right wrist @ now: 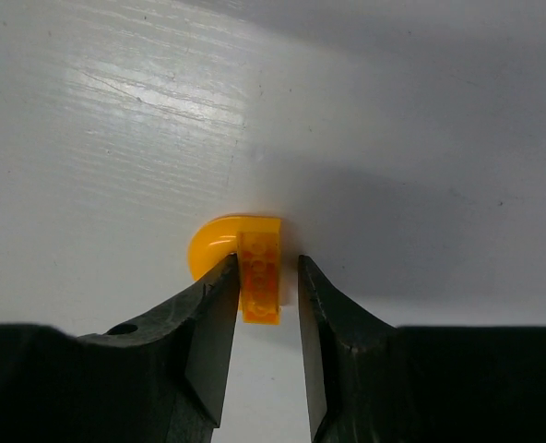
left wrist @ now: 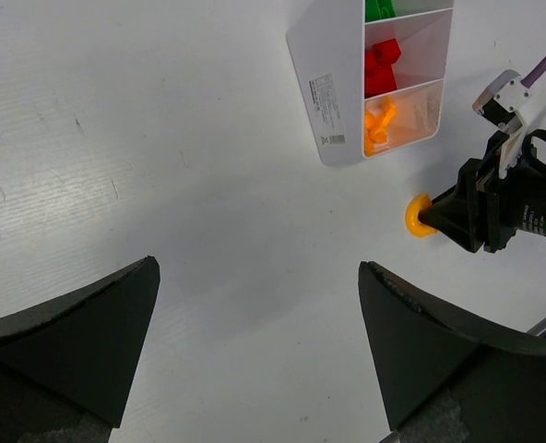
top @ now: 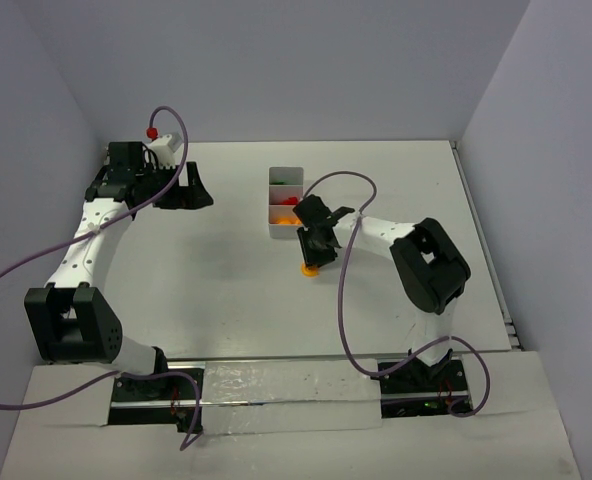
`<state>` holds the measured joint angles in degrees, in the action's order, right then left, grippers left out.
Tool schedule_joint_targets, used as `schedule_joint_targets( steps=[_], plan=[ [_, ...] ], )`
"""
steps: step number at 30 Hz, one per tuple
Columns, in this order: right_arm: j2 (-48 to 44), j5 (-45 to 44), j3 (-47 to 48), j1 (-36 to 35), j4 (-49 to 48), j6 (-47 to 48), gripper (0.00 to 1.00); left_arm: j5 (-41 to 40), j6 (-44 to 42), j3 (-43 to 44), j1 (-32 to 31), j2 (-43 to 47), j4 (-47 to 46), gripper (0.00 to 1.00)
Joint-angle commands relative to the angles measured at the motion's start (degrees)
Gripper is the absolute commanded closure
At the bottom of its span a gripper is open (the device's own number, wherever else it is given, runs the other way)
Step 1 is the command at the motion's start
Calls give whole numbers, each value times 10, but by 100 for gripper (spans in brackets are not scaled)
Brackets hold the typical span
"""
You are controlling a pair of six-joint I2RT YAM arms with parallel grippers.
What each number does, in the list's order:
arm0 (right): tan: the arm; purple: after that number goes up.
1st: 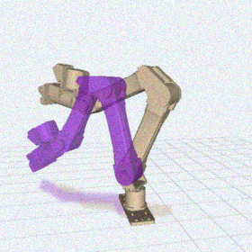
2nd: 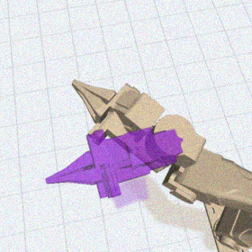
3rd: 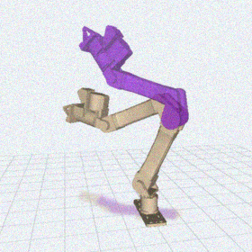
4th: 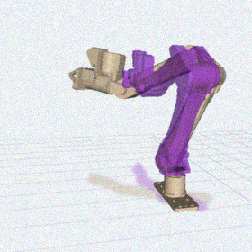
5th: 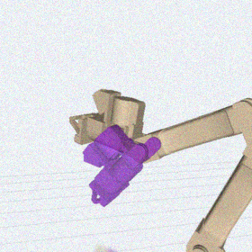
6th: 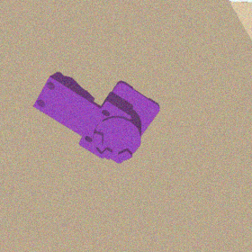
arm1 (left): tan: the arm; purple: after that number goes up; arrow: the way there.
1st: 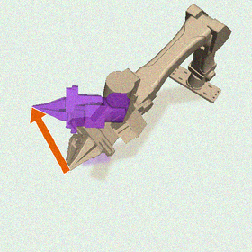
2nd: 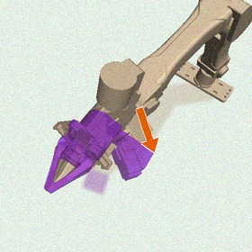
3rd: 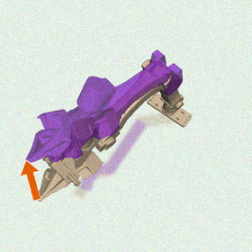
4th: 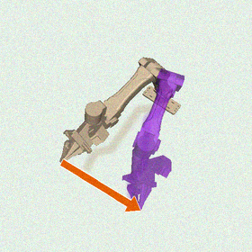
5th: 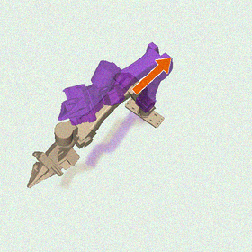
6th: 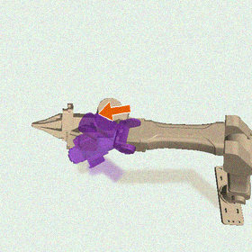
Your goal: Sort the legos into containers by color
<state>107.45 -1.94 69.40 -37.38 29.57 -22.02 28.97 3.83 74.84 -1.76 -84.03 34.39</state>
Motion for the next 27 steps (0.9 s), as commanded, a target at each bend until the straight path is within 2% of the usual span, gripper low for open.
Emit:
schedule_joint_targets(
  steps=[1,6,17,23,25,27],
  plan=[
    [-23,-14,-16,-2,-8,4,62,-2,-6,-2,2,15,-17,1],
    [-44,-9,-28,1,-10,14,69,0,-5,0,2,14,-18,1],
    [-120,-10,-33,3,-13,42,90,1,-5,2,2,13,-18,1],
    [-144,-67,6,-7,-37,116,100,7,-2,11,2,5,-17,1],
    [-149,-96,14,-15,-50,135,100,5,-2,14,2,5,-17,1],
    [-149,-139,27,-29,-96,194,100,5,-3,17,2,5,-16,1]
  ],
)
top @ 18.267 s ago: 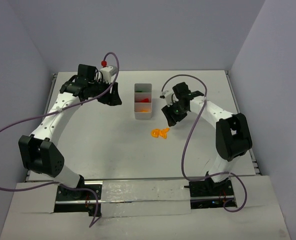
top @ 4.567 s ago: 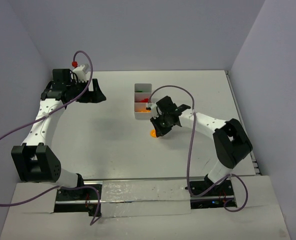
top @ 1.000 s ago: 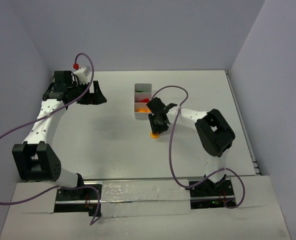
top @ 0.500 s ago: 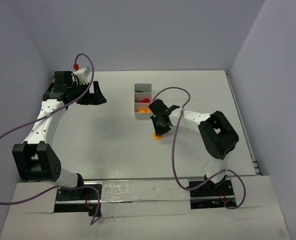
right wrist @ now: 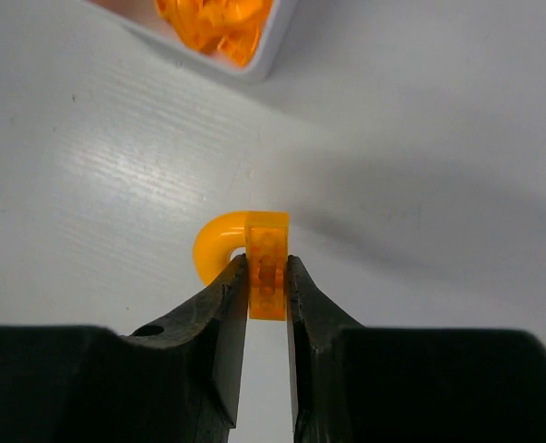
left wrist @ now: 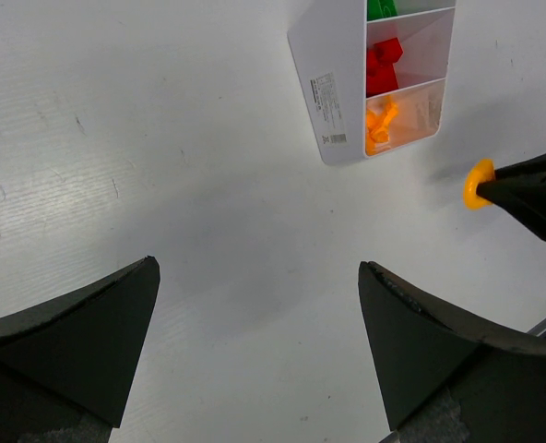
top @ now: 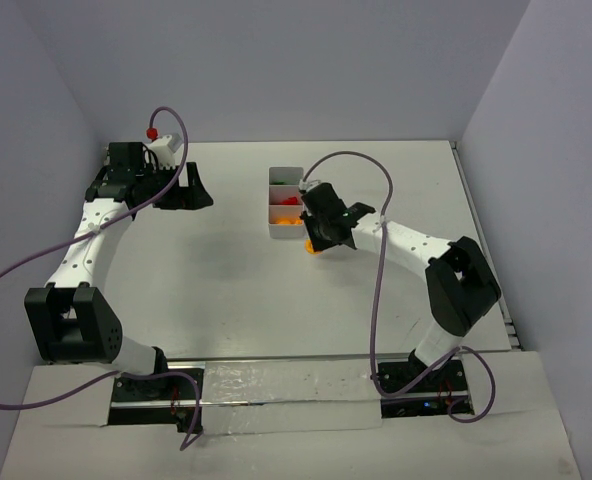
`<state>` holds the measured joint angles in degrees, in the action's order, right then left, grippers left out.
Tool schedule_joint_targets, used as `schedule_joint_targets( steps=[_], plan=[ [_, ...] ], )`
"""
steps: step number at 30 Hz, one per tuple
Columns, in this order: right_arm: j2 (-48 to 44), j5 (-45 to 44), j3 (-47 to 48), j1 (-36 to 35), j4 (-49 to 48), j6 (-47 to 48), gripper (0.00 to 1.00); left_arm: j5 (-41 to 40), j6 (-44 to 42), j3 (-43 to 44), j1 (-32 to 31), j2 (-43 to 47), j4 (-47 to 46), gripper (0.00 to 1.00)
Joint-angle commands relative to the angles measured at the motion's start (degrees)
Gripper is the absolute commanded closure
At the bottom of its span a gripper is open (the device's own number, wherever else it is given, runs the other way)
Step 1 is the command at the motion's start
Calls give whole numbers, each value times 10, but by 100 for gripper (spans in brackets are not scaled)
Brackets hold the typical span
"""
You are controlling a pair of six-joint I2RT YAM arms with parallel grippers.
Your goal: Sort the legos into containers by color
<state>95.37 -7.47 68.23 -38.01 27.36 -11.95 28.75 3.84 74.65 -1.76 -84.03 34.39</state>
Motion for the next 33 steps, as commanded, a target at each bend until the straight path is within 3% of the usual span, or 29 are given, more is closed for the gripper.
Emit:
schedule_joint_targets(
  steps=[1,14,21,33],
  plan=[
    [-27,-98,45,-25,-85,130,100,5,-3,20,2,5,-15,1],
    [26,-202,19,-67,-313,365,100,-2,-8,18,2,7,-14,1],
    [57,-207,23,-74,-372,409,99,-4,-9,14,2,6,-18,1],
    [91,-198,40,-77,-371,418,97,-5,-10,17,2,1,-18,1]
  ],
)
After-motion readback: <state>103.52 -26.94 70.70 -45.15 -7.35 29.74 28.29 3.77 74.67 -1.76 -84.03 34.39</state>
